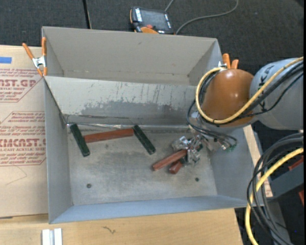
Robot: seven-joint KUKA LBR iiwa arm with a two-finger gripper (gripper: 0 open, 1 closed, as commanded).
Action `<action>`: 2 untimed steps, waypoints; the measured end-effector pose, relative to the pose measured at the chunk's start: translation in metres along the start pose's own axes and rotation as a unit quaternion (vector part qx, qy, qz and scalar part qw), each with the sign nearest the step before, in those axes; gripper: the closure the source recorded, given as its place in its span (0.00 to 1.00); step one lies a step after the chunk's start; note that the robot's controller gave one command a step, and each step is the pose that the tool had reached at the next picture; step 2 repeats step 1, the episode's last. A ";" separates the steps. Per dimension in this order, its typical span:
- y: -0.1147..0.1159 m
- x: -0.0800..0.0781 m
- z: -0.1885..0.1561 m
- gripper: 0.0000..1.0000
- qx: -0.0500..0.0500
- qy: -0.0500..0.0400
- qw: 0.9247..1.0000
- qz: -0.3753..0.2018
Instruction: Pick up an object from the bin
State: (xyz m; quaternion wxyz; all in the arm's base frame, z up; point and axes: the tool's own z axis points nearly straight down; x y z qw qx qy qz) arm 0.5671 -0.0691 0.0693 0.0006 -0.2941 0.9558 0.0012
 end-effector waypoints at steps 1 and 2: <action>0.011 -0.021 -0.152 1.00 0.004 -0.003 1.000 -0.026; 0.011 -0.021 -0.152 1.00 0.004 -0.003 1.000 -0.026</action>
Offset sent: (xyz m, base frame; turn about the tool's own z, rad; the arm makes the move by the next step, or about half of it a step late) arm 0.0092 0.0200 0.1478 -0.0528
